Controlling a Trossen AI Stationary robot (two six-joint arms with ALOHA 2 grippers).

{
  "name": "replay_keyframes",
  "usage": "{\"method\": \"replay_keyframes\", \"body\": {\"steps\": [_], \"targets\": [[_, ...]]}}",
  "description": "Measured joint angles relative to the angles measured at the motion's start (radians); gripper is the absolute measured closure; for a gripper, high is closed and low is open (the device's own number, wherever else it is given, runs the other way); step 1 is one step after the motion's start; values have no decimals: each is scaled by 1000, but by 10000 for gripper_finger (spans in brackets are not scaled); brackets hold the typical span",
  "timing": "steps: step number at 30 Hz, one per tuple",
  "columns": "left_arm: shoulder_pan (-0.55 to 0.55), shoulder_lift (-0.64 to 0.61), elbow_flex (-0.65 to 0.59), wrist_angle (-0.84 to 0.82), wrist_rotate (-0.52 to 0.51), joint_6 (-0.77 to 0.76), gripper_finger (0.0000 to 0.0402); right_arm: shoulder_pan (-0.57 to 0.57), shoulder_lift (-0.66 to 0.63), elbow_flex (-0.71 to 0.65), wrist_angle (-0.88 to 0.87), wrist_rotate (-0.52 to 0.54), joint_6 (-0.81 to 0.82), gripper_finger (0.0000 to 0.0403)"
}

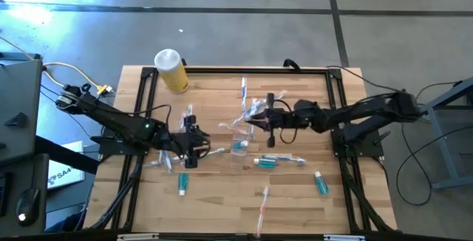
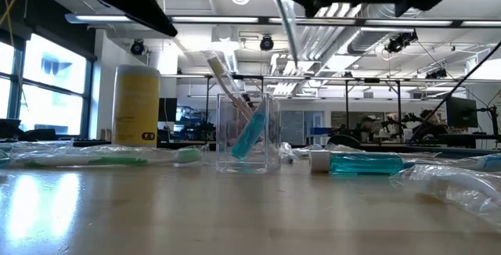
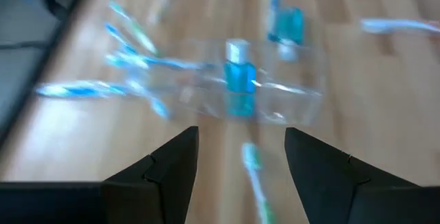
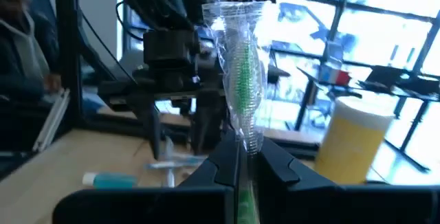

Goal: Pick & Place toothbrushing station
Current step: Put the green toothbrush into the transparent organizer

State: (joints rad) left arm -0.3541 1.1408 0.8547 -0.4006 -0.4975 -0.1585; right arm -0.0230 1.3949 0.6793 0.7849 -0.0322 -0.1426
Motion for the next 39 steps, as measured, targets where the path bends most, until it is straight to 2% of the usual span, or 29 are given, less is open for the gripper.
{"method": "replay_keyframes", "body": {"steps": [6, 16, 20, 27, 39], "targets": [[0, -1, 0, 52, -19, 43, 192, -72, 171, -1, 185, -105, 7, 390], [0, -1, 0, 19, 73, -127, 192, -163, 330, -1, 448, -297, 67, 390], [0, -1, 0, 8, 69, -128, 192, -191, 398, 6, 540, -320, 106, 389], [1, 4, 0, 27, -17, -50, 192, -227, 508, 53, 549, -443, 175, 389], [1, 2, 0, 21, -33, -21, 192, -251, 529, 54, 504, -442, 194, 381]]}}
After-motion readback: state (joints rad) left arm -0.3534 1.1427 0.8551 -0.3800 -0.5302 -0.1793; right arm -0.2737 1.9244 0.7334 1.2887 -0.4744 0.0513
